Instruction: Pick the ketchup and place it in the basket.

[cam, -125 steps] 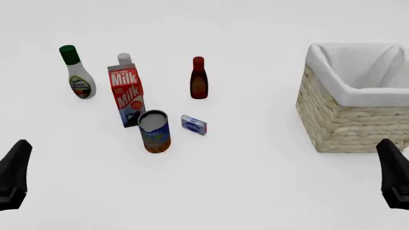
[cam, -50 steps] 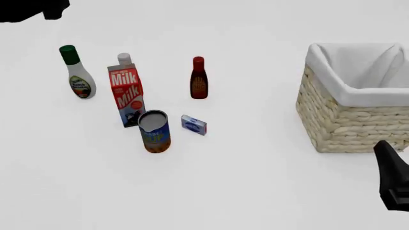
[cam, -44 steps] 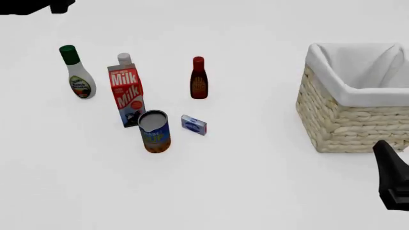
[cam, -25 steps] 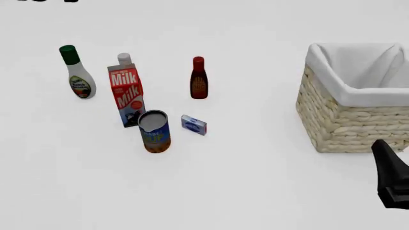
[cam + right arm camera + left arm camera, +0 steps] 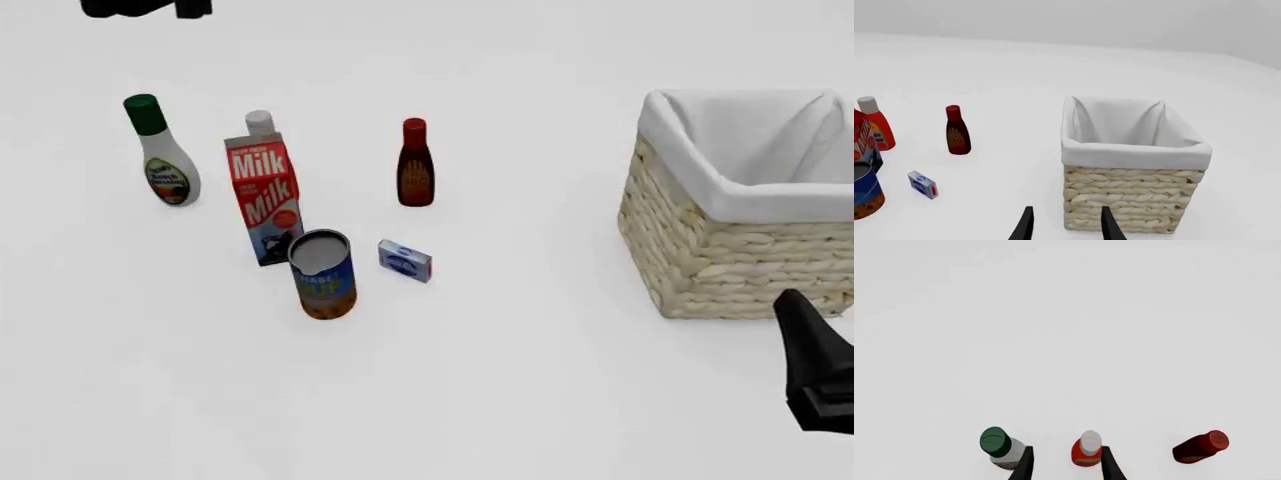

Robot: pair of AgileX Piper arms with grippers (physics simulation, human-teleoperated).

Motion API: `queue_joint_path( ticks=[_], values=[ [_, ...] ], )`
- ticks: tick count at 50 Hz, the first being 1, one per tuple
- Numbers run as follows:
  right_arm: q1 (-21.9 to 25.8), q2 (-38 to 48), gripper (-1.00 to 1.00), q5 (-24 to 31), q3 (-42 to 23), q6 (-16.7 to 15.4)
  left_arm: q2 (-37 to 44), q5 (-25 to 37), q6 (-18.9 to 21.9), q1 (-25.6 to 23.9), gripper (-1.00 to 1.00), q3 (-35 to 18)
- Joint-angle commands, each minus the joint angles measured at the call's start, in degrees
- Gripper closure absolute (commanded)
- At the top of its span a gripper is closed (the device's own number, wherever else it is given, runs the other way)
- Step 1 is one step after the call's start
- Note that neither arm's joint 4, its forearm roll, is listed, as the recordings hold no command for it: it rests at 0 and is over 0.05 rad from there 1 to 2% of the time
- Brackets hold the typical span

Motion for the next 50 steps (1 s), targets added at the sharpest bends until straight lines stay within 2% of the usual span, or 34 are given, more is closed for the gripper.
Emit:
queue_joint_path(
  ticks=[1,21,50],
  values=[
    [0.00,0.89,-1.00,-0.70,0.00,0.08,3.39,0.61,-0.35,-0.68,-1.00,-2.09],
    [-0.04,1.76,-1.00,-1.49,0.00,0.43,6.06,-2.26,0.14,-1.82,-1.00,0.69],
    [0.15,3.47,-1.00,-2.88,0.01,1.14,10.41,-3.46,0.81,-2.87,-1.00,0.06]
  ],
)
